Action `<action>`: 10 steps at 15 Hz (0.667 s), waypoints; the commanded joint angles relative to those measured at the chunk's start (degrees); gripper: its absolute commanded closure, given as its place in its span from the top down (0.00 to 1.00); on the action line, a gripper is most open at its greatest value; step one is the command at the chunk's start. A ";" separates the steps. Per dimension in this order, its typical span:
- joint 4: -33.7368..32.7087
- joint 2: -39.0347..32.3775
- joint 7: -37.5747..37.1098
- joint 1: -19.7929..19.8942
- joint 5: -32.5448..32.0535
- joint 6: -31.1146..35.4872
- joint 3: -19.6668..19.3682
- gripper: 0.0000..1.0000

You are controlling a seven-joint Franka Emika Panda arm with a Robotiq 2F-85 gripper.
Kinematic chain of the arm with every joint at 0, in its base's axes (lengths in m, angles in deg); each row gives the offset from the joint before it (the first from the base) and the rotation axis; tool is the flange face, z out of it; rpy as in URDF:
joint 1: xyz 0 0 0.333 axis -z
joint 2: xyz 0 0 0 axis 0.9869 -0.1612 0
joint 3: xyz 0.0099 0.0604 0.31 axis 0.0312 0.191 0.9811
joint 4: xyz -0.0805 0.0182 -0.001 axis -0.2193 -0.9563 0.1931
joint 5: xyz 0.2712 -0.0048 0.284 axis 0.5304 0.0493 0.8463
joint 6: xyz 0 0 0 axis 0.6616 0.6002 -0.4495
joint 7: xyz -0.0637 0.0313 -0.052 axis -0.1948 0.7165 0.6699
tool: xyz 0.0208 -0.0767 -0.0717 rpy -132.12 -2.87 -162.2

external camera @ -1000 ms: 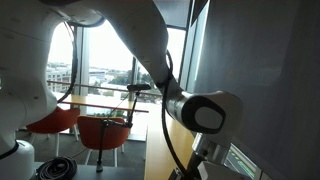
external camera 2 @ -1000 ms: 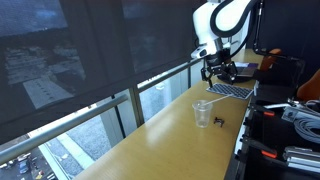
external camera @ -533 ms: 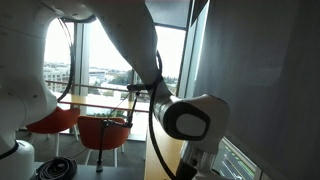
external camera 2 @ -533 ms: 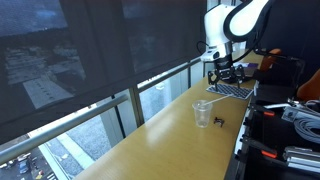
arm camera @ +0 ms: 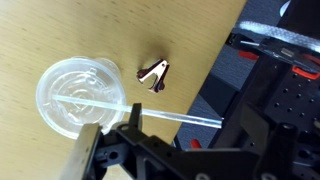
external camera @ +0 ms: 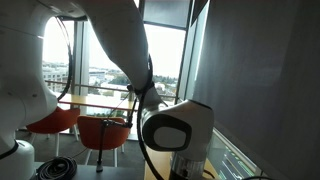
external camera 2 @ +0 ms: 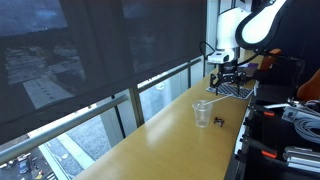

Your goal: Put the straw in the cup

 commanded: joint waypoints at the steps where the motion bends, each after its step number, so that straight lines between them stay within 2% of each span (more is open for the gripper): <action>1: 3.51 2.52 3.16 -0.27 2.56 4.05 0.12 1.00; 7: 3.98 2.66 6.01 -0.04 3.95 8.13 0.12 1.00; 10: 2.33 2.70 8.35 0.26 7.32 9.23 0.62 1.00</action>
